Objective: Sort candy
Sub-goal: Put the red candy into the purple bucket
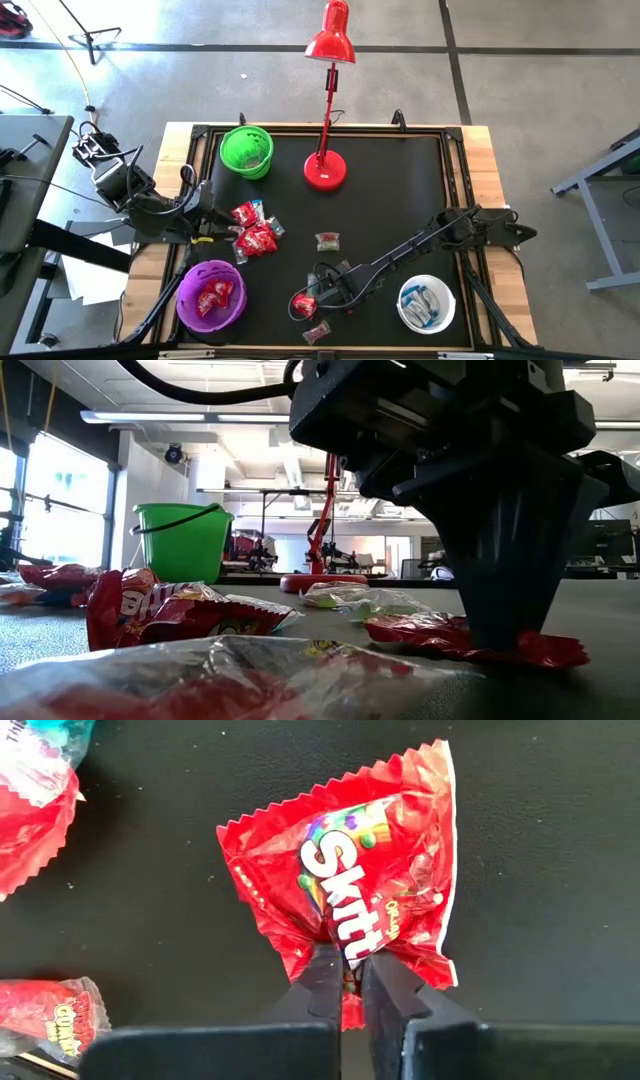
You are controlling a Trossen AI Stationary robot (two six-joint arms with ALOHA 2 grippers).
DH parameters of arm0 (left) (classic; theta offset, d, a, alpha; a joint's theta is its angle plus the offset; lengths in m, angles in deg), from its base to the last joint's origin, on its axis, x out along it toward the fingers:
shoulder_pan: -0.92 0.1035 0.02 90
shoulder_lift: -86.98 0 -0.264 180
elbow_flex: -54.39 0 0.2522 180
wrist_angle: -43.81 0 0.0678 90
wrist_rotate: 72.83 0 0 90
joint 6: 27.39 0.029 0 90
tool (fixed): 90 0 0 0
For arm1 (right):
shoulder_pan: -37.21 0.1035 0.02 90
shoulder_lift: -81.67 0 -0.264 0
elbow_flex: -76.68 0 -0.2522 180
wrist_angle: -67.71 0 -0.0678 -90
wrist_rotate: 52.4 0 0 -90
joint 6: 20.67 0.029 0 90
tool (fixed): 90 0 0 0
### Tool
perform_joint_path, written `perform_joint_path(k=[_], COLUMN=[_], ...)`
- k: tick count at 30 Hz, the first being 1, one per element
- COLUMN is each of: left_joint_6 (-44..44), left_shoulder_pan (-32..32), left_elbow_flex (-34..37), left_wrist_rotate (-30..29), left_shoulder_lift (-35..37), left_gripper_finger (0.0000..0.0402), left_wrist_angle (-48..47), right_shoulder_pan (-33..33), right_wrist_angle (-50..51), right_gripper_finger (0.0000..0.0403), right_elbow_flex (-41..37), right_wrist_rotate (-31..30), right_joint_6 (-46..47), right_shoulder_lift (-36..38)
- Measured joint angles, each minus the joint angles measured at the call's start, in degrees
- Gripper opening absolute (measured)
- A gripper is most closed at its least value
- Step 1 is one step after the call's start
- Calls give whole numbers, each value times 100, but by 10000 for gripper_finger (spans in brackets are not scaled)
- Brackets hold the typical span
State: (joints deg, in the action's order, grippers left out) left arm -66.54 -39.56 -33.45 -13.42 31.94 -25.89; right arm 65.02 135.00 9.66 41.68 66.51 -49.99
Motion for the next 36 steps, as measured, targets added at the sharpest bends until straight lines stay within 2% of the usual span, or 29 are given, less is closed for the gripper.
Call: perform_joint_path(k=[5,14,22,30,32,36], left_joint_6=[0,0,-20,-22,-20,5], left_shoulder_pan=[0,2,0,2,2,0], left_elbow_flex=[0,0,0,0,0,0], left_wrist_rotate=[-2,-2,172,157,141,-84], left_shoulder_lift=[0,0,0,-16,-49,-131], left_gripper_finger=[104,104,104,104,104,104], left_wrist_angle=[0,0,1,4,6,13], right_shoulder_pan=[2,-17,-13,-13,-13,-53], right_wrist_angle=[156,967,1691,2623,2605,2077], right_gripper_finger=[8,9,9,9,9,9], right_elbow_flex=[211,1219,2163,3400,3582,3344], right_wrist_rotate=[-78,-898,-1379,-2336,-2666,-3080], right_joint_6=[-18,-505,-667,-669,-671,-664], right_shoulder_lift=[-51,-147,-118,-114,-77,289])
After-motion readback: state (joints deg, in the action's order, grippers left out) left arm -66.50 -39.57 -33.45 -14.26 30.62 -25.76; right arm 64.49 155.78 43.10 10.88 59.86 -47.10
